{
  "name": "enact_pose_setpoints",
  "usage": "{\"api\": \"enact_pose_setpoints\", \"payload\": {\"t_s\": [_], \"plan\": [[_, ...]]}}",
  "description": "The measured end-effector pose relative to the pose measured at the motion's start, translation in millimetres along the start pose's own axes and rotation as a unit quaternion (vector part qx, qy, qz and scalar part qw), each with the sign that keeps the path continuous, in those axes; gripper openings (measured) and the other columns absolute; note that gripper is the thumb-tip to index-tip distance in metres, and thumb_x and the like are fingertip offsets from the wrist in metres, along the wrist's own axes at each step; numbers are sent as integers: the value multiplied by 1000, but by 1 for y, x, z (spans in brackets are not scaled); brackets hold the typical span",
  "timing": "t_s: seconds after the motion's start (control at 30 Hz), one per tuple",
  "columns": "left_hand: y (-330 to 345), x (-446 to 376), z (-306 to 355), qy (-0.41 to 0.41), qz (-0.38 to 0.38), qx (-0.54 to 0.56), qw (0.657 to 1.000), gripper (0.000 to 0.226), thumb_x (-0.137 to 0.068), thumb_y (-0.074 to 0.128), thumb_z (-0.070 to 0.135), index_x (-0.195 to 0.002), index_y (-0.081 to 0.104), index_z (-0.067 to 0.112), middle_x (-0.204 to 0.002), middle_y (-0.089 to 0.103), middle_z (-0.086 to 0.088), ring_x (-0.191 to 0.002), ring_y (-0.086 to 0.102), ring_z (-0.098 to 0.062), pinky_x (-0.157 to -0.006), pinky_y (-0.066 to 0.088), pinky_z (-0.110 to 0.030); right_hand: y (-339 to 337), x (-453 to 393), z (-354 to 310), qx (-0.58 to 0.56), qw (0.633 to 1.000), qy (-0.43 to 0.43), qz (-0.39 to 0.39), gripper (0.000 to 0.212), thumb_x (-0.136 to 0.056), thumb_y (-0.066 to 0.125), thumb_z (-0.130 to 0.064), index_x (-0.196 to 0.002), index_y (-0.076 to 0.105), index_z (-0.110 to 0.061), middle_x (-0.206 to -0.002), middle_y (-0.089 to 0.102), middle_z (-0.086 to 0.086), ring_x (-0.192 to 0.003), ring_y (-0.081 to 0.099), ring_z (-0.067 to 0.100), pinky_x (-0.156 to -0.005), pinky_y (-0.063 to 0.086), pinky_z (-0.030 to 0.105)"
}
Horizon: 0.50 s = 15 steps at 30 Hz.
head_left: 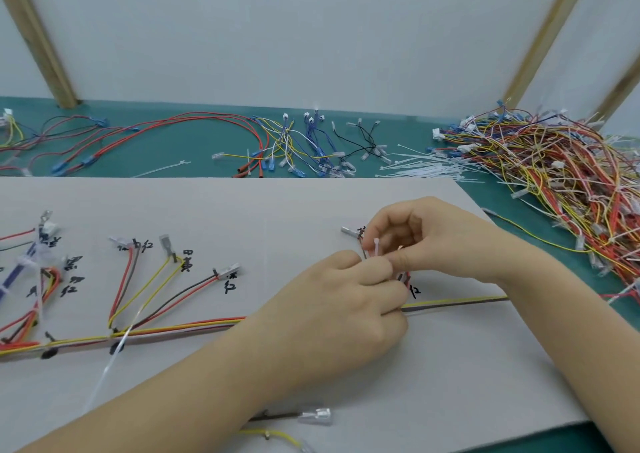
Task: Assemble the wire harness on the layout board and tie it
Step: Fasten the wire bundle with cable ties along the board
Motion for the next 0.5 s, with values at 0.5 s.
{"api": "enact_pose_setpoints", "payload": {"t_s": [0.5], "plan": [[13, 8, -15, -304, 16, 414, 858, 5, -80, 53, 22, -76, 56, 21, -62, 58, 11, -56, 46, -1, -54, 32, -7, 7, 8, -2, 93, 995, -20, -14, 26, -77, 64, 1, -74, 71, -23, -70, 70, -3, -61, 63, 4, -60, 47, 14]]}}
Point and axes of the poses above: each hand's wrist, its own x-axis away from the middle knuckle, its own y-axis out of the palm, z = x × y, the point moved 5 cm from there along -x, towards the middle knuckle
